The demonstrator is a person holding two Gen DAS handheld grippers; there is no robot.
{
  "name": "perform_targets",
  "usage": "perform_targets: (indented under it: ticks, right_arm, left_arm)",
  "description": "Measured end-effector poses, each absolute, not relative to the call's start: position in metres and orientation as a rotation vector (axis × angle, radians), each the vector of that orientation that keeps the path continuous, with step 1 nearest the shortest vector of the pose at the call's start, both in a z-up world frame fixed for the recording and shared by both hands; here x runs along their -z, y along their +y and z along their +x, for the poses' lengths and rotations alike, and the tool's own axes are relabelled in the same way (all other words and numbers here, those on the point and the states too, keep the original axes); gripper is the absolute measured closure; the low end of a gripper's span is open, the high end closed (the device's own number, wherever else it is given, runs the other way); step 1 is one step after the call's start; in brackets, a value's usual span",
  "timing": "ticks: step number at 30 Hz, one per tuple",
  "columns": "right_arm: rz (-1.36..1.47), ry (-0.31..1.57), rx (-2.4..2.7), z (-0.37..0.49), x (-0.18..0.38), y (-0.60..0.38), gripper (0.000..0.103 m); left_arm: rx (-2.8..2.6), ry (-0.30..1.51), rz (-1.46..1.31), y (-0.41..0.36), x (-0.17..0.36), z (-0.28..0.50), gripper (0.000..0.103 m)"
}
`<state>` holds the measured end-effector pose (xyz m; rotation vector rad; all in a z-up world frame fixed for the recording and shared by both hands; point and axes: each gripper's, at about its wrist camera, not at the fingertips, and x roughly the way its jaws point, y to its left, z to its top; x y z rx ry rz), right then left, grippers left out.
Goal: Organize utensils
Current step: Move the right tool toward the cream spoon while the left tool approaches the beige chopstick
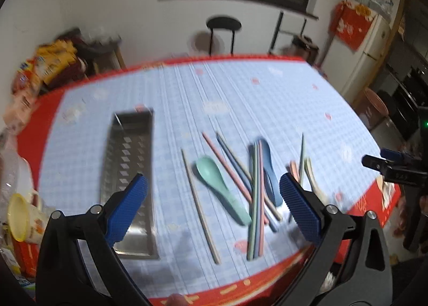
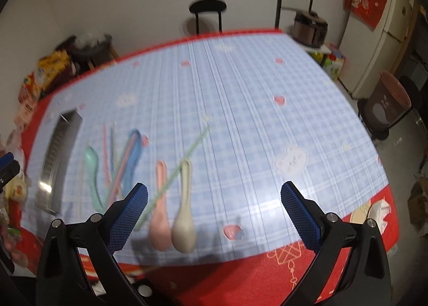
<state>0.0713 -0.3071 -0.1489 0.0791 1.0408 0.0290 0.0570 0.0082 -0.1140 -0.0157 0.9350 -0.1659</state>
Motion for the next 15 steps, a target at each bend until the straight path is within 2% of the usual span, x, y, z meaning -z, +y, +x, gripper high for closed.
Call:
perform_targets:
  ticks: [4,10,12,15]
  right_arm:
    - [0.026,1.091,-0.018,0.072,0.173,-0.309,0.005]
    - [0.089,1.158,-0.072,0.068,0.2,-0.313,0.006]
    - [0.11,1.178,-0.095,0.067,0.208,-0.31,0.008]
    - [0.138,1.207,-0.128,0.064,0.217,-0.302,0.017]
  left_arm:
    - [0.129,0.988,-0.005,0.01,0.143,0.059,0.006]
    - [0.103,1.034,0.025,0.013,0.167,0.056,0.006]
    - [0.1,1.047,0.039,0.012,0.173,0.054,0.006]
    - [0.118,1.078,-0.002,0.014,0.181,0.051,0.006]
